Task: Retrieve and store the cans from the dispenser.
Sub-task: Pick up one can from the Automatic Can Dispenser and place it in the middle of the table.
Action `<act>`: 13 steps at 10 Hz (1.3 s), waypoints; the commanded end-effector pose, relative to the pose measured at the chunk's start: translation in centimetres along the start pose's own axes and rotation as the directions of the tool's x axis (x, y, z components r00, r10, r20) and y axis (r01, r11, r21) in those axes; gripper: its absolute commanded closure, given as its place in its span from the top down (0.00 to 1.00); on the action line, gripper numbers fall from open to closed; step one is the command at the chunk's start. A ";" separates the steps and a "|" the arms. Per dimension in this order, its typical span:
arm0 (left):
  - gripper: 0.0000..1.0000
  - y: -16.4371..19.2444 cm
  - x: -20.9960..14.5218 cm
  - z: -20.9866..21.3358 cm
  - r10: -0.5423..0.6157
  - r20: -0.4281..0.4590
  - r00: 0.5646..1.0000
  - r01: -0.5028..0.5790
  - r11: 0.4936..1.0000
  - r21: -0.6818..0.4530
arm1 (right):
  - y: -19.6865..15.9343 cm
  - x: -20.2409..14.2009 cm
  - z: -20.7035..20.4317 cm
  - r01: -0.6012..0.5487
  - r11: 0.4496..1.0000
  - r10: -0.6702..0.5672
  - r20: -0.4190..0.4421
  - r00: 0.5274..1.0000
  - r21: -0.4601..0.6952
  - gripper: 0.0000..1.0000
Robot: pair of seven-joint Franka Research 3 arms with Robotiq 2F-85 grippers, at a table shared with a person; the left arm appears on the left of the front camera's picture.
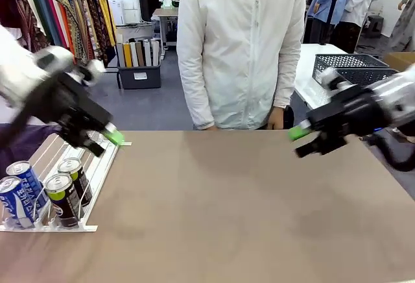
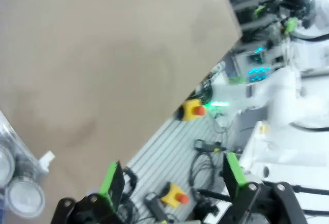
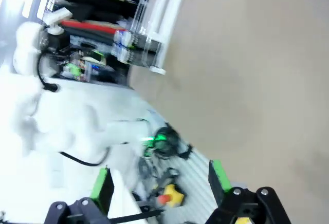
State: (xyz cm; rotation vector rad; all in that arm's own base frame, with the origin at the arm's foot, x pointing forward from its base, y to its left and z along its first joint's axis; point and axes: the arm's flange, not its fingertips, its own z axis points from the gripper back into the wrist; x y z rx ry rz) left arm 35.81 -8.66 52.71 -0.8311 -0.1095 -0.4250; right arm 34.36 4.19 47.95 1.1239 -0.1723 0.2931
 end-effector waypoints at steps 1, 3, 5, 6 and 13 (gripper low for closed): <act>1.00 5.1 -2.9 10.0 0.180 0.245 0.953 -0.138 0.974 -0.177 | -2.6 -4.0 8.7 0.063 0.991 -0.089 0.227 0.970 0.119 1.00; 1.00 9.4 -7.4 15.5 0.303 0.391 0.869 -0.207 0.941 -0.269 | -5.5 -8.0 14.8 0.119 0.972 -0.192 0.396 0.898 0.203 1.00; 1.00 13.7 -11.9 18.6 0.421 0.498 0.758 -0.248 0.892 -0.377 | -8.5 -11.4 18.3 0.131 0.950 -0.271 0.538 0.798 0.284 1.00; 1.00 15.3 -13.4 19.5 0.457 0.534 0.712 -0.252 0.875 -0.413 | -9.5 -12.2 18.9 0.140 0.942 -0.302 0.586 0.752 0.305 1.00; 1.00 14.8 -14.0 20.7 0.465 0.504 0.728 -0.303 0.877 -0.373 | -9.0 -12.4 21.3 0.196 0.941 -0.320 0.544 0.776 0.274 1.00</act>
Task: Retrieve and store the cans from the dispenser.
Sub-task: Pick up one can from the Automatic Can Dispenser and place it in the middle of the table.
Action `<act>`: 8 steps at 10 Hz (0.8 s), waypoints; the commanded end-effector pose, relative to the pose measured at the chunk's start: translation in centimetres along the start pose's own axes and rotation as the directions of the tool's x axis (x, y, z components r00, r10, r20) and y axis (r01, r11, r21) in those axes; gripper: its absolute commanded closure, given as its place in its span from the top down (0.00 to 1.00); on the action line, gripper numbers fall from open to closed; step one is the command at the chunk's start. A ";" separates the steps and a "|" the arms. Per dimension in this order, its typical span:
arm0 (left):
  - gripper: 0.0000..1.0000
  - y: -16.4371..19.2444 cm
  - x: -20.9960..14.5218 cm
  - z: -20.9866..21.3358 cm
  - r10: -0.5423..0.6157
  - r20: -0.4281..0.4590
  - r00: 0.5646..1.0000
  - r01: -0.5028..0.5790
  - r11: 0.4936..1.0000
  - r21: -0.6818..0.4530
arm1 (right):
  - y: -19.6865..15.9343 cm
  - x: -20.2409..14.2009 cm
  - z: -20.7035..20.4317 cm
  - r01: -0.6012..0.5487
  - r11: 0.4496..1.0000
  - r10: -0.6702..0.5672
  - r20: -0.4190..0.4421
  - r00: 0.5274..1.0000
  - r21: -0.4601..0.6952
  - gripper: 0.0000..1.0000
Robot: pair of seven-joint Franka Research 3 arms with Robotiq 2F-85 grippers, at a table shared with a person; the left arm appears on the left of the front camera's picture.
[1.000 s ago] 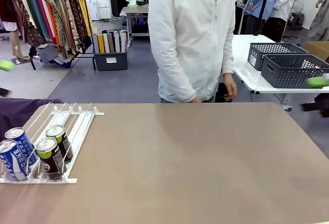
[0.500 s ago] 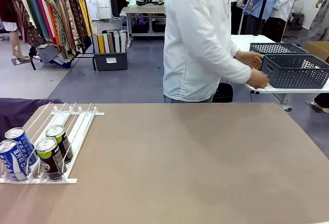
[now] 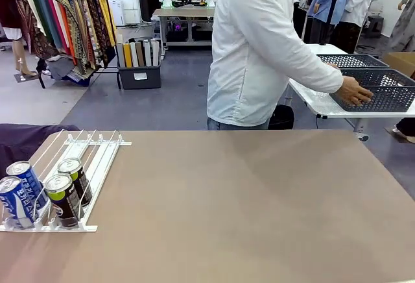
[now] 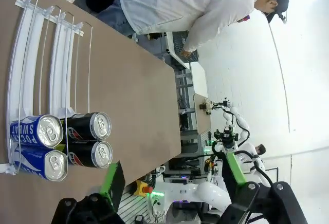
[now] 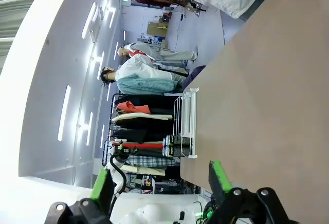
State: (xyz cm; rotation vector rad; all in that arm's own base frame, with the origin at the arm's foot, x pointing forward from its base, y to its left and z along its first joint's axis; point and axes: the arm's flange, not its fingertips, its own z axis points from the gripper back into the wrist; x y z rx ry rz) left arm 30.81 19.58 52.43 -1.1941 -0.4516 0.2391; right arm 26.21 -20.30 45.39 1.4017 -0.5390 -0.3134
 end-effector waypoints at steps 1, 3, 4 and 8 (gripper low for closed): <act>1.00 -0.2 0.0 0.5 0.006 0.000 1.000 -0.006 1.000 -0.010 | 0.4 -0.2 0.5 -0.003 1.000 0.003 -0.005 1.000 0.001 1.00; 1.00 0.0 -0.1 0.1 0.002 0.002 1.000 -0.002 1.000 -0.001 | 0.4 -0.2 0.5 -0.003 1.000 0.003 -0.005 1.000 0.001 1.00; 1.00 -1.4 0.9 -1.7 -0.003 -0.126 0.992 0.022 0.988 0.153 | 0.4 -0.2 0.5 -0.003 1.000 0.003 -0.005 1.000 0.001 1.00; 1.00 -9.9 0.2 -13.8 0.014 -0.543 0.839 0.385 0.689 0.614 | 0.4 -0.2 0.5 -0.003 1.000 0.003 -0.005 1.000 0.001 1.00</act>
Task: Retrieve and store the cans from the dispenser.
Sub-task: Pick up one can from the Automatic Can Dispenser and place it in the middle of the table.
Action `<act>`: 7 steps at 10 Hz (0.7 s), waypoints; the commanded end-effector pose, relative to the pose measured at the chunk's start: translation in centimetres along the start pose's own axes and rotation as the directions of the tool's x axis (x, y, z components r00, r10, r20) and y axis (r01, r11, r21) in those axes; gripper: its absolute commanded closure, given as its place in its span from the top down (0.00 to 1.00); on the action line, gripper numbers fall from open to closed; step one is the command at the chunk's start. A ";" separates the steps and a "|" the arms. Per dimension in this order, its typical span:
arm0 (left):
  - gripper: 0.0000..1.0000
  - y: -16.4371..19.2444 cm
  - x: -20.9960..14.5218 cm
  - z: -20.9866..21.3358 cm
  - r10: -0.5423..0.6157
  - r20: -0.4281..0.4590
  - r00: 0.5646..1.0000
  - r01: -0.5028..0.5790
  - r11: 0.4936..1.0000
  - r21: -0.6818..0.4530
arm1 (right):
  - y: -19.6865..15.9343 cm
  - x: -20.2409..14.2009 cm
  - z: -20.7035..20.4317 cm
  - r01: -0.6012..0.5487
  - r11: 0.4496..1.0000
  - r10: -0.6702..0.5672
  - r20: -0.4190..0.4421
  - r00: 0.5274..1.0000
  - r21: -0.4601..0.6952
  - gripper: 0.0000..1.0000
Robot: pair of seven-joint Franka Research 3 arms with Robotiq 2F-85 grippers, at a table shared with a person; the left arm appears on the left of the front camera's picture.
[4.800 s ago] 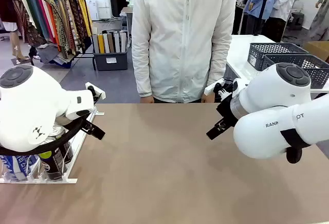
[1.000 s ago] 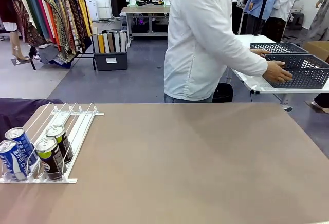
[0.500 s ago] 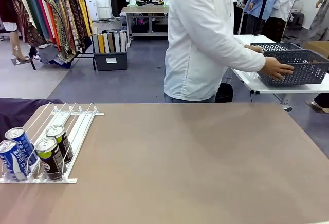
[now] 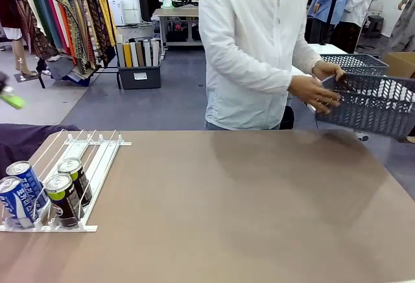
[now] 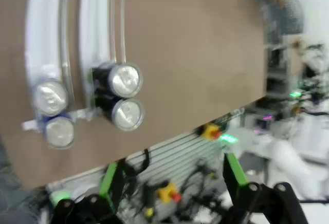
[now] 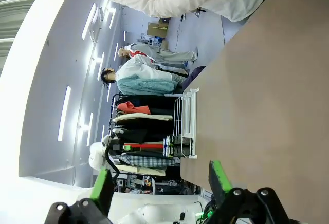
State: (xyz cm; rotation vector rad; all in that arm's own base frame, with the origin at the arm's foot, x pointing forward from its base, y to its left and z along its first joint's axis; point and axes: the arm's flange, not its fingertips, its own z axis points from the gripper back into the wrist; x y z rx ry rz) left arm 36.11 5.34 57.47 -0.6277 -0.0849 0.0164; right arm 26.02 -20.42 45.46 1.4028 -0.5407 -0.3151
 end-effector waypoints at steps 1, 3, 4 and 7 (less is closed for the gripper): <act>1.00 -3.0 1.0 -3.6 -0.046 -0.198 0.979 0.121 0.915 0.384 | 0.3 -0.1 0.3 -0.004 1.000 0.004 -0.008 1.000 0.000 1.00; 1.00 -4.3 0.7 -7.8 0.031 -0.217 0.976 0.104 0.805 0.584 | 0.3 -0.1 0.3 -0.004 1.000 0.004 -0.008 1.000 0.000 1.00; 1.00 -4.5 0.3 -8.5 0.034 -0.192 0.981 0.092 0.789 0.607 | 0.3 -0.1 0.3 -0.004 1.000 0.004 -0.008 1.000 0.000 1.00; 1.00 -5.5 0.7 -8.6 0.015 -0.200 0.980 0.101 0.825 0.556 | 0.3 -0.1 0.3 -0.004 1.000 0.004 -0.008 1.000 0.000 1.00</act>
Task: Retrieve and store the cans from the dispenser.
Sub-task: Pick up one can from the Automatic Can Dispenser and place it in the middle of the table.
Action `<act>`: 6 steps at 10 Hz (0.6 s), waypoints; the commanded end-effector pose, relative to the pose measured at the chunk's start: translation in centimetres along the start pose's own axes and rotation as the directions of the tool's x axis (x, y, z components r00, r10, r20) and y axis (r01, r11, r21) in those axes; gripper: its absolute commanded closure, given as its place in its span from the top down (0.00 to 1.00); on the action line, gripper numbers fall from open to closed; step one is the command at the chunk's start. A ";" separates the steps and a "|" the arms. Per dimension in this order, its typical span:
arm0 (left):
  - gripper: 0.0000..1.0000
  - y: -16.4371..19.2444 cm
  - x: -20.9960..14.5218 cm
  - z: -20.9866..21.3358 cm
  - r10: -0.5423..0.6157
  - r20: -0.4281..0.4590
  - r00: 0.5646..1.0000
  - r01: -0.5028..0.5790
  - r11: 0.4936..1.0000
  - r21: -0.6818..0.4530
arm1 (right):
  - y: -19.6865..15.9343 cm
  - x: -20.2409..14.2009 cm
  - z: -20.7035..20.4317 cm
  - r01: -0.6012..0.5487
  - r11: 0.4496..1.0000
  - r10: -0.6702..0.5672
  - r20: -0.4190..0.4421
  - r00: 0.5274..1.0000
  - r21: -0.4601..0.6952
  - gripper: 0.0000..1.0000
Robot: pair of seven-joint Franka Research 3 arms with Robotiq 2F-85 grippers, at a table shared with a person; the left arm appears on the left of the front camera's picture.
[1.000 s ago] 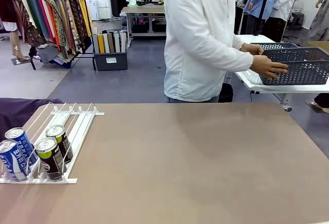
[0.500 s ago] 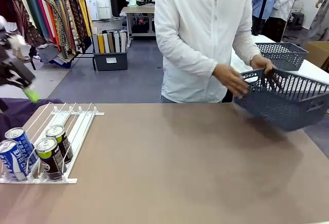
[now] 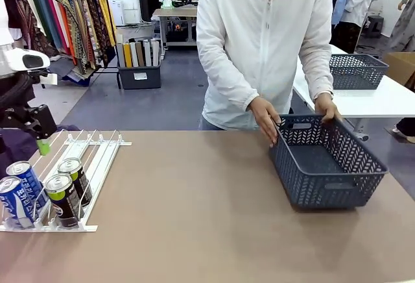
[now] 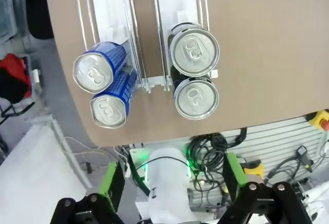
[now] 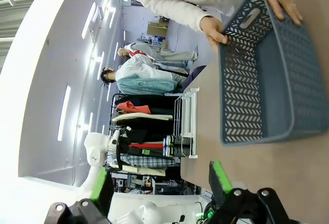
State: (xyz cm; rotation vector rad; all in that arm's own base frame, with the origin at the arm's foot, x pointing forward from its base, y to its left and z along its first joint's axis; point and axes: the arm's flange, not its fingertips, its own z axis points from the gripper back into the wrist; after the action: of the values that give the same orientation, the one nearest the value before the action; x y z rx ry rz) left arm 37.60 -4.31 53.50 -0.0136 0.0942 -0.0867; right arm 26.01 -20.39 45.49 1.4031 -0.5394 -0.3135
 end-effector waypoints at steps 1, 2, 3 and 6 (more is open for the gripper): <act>1.00 0.2 -0.2 0.3 0.022 -0.004 1.000 -0.022 1.000 -0.014 | 0.3 -0.1 0.3 -0.003 1.000 0.003 -0.006 1.000 0.000 1.00; 1.00 0.0 0.0 0.0 0.000 0.000 1.000 0.000 1.000 0.000 | 0.3 -0.1 0.3 -0.003 1.000 0.003 -0.006 1.000 0.000 1.00; 1.00 -0.5 0.1 -2.0 0.000 0.038 0.999 0.000 1.000 -0.012 | 0.3 -0.1 0.3 -0.003 1.000 0.003 -0.006 1.000 0.000 1.00; 1.00 -1.0 -1.1 -5.5 0.006 0.147 0.989 0.004 0.998 -0.070 | 0.3 -0.1 0.3 -0.003 1.000 0.003 -0.006 1.000 0.000 1.00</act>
State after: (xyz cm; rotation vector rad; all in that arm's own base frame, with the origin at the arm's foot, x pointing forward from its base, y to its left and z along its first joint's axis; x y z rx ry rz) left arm 37.09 -5.32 49.24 -0.0626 -0.0112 -0.0968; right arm 26.00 -20.39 45.50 1.4034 -0.5394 -0.3135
